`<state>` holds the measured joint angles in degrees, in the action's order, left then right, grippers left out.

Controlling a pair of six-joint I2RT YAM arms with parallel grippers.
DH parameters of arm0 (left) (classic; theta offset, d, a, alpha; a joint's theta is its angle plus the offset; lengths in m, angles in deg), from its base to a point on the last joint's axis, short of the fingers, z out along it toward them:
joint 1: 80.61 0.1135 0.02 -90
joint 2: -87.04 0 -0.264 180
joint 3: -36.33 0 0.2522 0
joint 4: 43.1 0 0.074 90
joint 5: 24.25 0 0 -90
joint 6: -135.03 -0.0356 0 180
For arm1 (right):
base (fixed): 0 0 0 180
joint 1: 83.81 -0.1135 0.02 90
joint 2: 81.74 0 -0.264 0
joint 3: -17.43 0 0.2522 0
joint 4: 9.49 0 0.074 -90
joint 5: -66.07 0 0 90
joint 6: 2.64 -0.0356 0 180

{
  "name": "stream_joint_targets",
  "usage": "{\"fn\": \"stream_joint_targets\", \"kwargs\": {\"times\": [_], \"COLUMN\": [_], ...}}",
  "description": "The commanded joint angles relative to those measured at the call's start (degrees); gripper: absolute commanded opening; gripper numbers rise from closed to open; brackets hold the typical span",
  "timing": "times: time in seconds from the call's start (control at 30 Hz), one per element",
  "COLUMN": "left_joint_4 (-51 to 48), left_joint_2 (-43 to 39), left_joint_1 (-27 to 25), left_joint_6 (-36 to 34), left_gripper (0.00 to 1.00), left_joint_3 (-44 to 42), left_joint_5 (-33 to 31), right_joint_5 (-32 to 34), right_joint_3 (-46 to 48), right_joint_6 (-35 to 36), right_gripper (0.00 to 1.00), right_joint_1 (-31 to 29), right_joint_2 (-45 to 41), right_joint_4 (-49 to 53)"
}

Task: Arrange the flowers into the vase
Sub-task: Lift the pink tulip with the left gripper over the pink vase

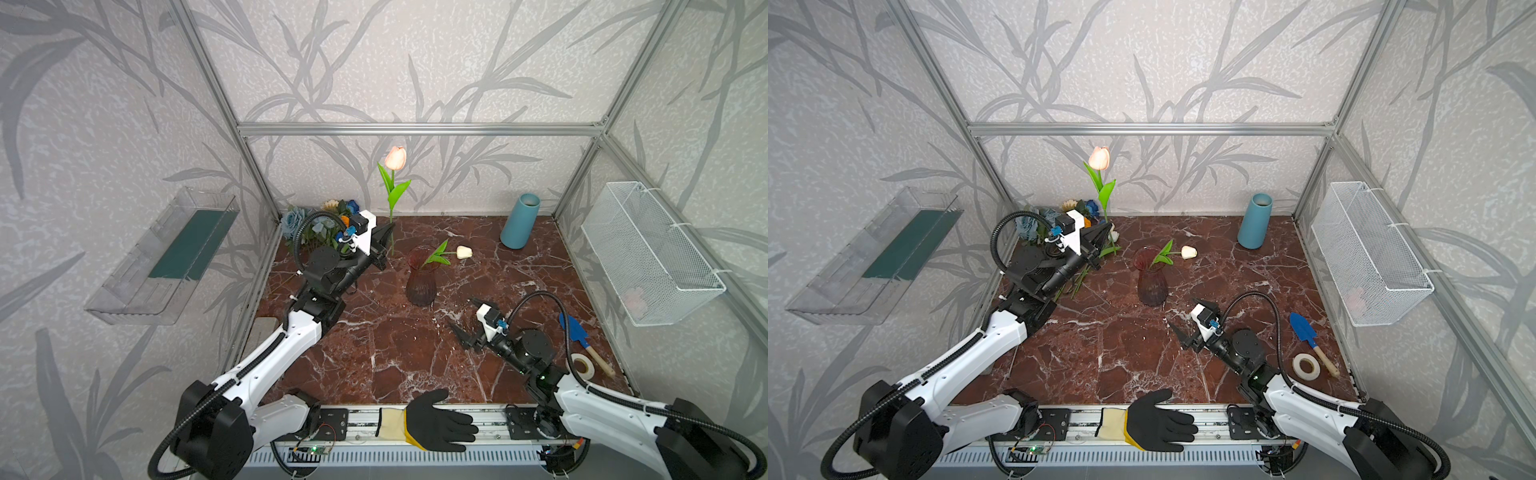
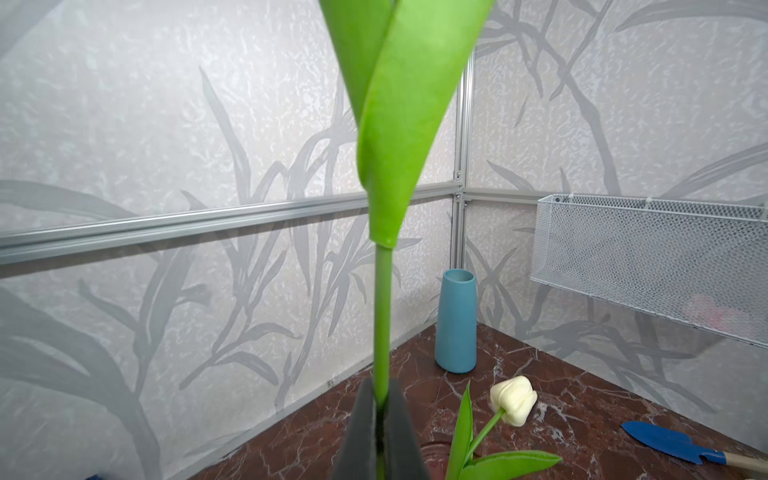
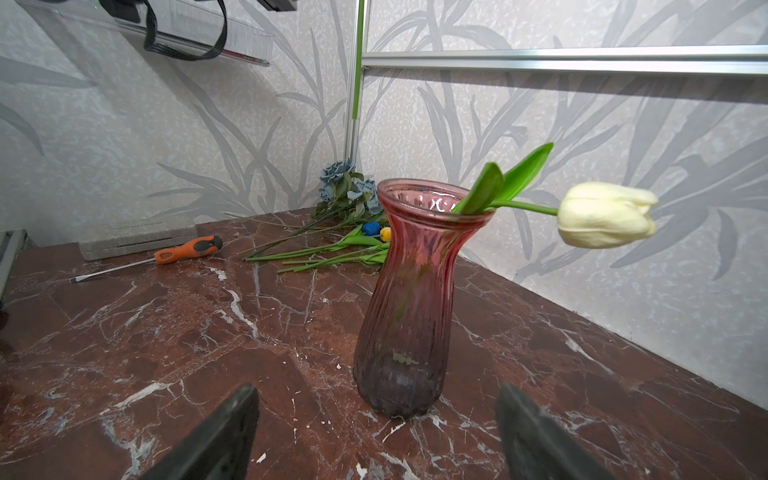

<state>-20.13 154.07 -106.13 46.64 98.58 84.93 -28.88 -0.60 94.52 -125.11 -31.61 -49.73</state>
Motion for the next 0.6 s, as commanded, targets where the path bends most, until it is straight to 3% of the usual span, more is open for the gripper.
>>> {"fn": "stream_joint_targets", "kwargs": {"times": [0.0,0.57], "left_joint_4": [6.64,15.25], "left_joint_2": [3.65,18.84], "left_joint_1": [-0.78,-4.46], "left_joint_6": [1.81,5.33], "left_gripper": [0.00,0.00], "left_joint_3": [1.84,3.75], "left_joint_5": [2.72,6.07], "right_joint_5": [0.46,0.15], "right_joint_3": [0.52,0.23], "right_joint_6": [0.62,1.19], "right_gripper": [0.90,0.90], "right_joint_1": [-0.27,-0.27], "right_joint_2": [-2.29,-0.76], "right_joint_4": [0.41,0.05]}}
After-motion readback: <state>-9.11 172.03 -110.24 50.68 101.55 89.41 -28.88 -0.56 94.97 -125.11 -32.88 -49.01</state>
